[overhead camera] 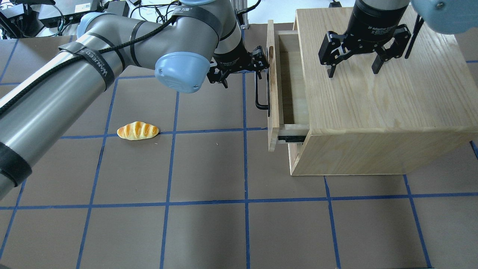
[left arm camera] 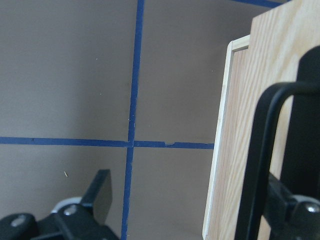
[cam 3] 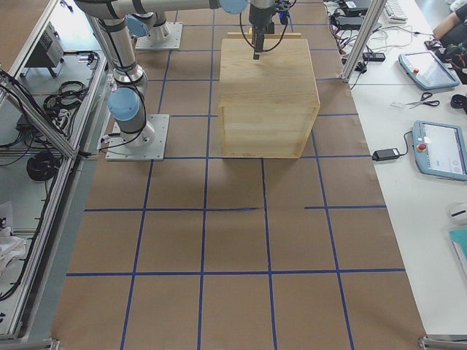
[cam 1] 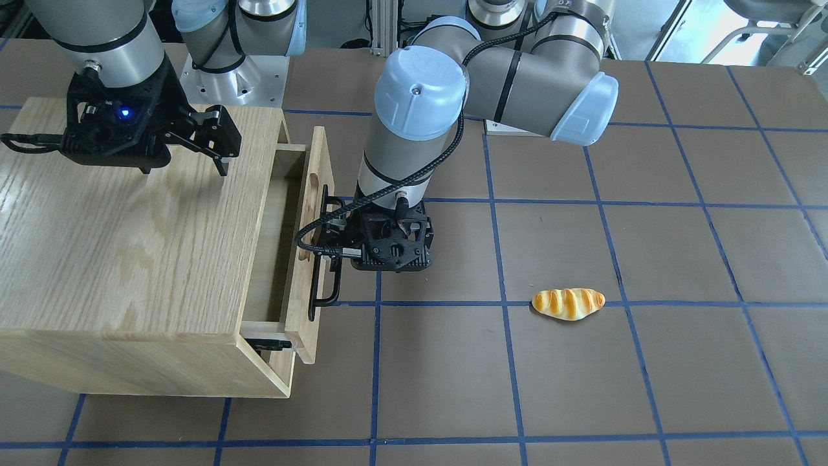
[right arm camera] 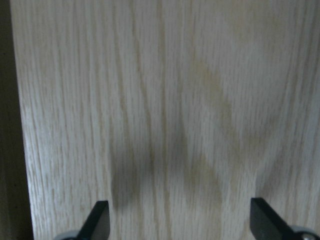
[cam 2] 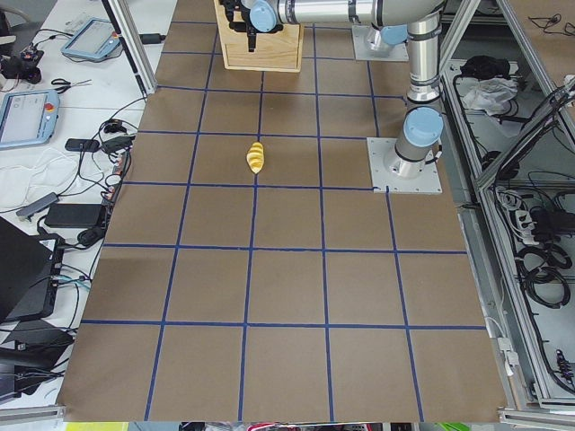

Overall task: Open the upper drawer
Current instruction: 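Pull the handle with the left gripper, sliding the drawer outward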

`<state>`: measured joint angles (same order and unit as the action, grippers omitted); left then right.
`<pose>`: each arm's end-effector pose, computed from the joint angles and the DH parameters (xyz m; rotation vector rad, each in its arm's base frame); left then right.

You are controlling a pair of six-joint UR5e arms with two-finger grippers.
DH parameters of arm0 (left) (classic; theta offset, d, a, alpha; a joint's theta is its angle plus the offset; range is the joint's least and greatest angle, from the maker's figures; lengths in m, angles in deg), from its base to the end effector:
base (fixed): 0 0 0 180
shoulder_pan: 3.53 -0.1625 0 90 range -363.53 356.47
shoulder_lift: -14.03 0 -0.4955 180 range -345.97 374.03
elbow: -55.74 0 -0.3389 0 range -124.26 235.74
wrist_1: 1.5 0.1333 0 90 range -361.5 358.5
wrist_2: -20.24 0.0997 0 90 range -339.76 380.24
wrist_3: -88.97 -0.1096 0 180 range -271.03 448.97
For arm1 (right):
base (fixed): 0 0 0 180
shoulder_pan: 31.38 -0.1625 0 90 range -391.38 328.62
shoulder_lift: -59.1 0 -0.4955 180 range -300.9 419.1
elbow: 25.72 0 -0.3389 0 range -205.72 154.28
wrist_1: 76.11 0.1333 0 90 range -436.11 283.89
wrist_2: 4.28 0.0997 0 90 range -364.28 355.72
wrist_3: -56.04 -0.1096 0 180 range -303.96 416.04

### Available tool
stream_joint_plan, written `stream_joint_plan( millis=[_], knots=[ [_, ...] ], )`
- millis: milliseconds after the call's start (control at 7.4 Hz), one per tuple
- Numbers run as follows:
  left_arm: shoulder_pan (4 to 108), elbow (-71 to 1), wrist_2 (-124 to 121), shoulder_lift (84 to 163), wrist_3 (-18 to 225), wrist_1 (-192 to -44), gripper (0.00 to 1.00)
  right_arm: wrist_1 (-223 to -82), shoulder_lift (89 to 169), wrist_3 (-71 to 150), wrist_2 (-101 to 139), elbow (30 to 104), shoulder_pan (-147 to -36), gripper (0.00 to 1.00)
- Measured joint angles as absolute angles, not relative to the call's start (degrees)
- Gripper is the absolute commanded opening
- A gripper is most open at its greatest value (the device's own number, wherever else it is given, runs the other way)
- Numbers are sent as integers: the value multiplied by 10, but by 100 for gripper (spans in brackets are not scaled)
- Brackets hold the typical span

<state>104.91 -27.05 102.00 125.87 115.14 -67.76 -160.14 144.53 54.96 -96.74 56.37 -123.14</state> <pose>-0.3400 -0.5485 0.4455 0.1817 -2.9399 0.1366 0.1430 -0.4682 0.5622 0.0199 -3.0967 -0.0694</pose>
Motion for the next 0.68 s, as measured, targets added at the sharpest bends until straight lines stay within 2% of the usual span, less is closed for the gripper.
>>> stream_joint_plan(
  millis=[676],
  knots=[
    [1036,-270,1020,1255,1141,-700,100,-1601,1445,549,-967,564,-1231,100]
  ],
)
